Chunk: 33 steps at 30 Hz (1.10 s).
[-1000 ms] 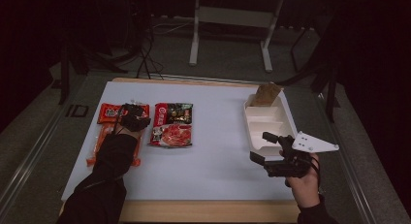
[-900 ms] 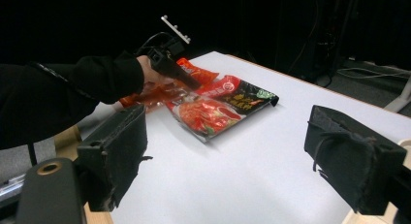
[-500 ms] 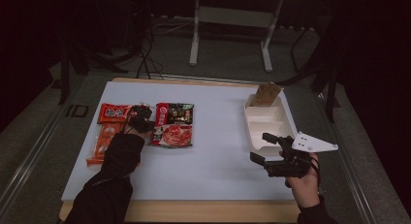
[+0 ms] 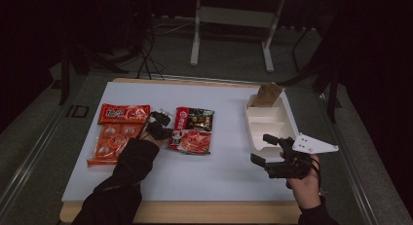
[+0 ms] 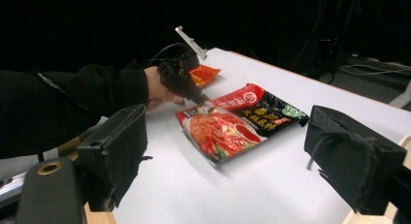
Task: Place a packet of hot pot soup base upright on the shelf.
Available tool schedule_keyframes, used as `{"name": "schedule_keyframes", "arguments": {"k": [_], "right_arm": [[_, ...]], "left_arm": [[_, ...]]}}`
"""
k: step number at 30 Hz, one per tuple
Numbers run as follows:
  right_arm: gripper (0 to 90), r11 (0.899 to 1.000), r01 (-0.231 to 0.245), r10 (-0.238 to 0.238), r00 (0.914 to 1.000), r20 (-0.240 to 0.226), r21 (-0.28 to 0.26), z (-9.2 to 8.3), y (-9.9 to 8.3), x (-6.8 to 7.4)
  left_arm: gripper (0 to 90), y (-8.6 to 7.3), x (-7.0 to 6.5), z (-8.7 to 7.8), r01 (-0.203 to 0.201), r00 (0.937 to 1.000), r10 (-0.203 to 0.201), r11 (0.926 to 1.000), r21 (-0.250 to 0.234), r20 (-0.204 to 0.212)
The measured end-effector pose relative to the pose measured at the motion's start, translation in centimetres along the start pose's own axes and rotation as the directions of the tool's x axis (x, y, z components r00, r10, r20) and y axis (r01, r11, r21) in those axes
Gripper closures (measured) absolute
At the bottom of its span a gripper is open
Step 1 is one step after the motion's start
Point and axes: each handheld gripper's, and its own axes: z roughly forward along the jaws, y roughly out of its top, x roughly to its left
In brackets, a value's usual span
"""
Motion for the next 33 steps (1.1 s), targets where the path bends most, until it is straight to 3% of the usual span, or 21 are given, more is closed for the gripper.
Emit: {"name": "schedule_keyframes", "arguments": {"k": [2,5,14,19,26,33], "right_arm": [[15.3,1.0,-0.002,0.002,1.0,0.001,0.003,0.0,0.0,-0.1],[15.3,1.0,-0.003,0.003,1.0,0.002,0.003,0.1,-0.1,-0.2],[15.3,1.0,0.002,-0.002,1.0,0.002,0.004,0.1,-0.1,0.0],[15.3,1.0,0.001,-0.001,1.0,0.001,0.005,0.0,-0.1,0.0],[15.3,1.0,0.01,-0.01,0.9999,0.004,0.013,0.2,-0.2,0.1],[15.3,1.0,0.022,-0.022,0.9997,0.013,0.009,0.1,-0.2,0.1]], "left_arm": [[90.0,0.0,-0.7,0.1,-0.011,0.9995,0.01,0.9999,0.006,0.031],[90.0,0.1,-1.6,0.3,-0.034,0.9987,0.034,0.9994,0.007,0.038],[90.0,0.3,-2.7,0.5,-0.041,0.997,0.04,0.9991,0.013,0.066],[90.0,0.4,-3.6,0.6,-0.068,0.9934,0.067,0.9977,0.0,0.093],[90.0,0.5,-3.3,0.5,-0.053,0.9945,0.054,0.9985,-0.006,0.09],[89.7,1.6,-2.1,-0.6,-0.017,0.9982,0.02,0.9988,-0.045,0.057]]}}
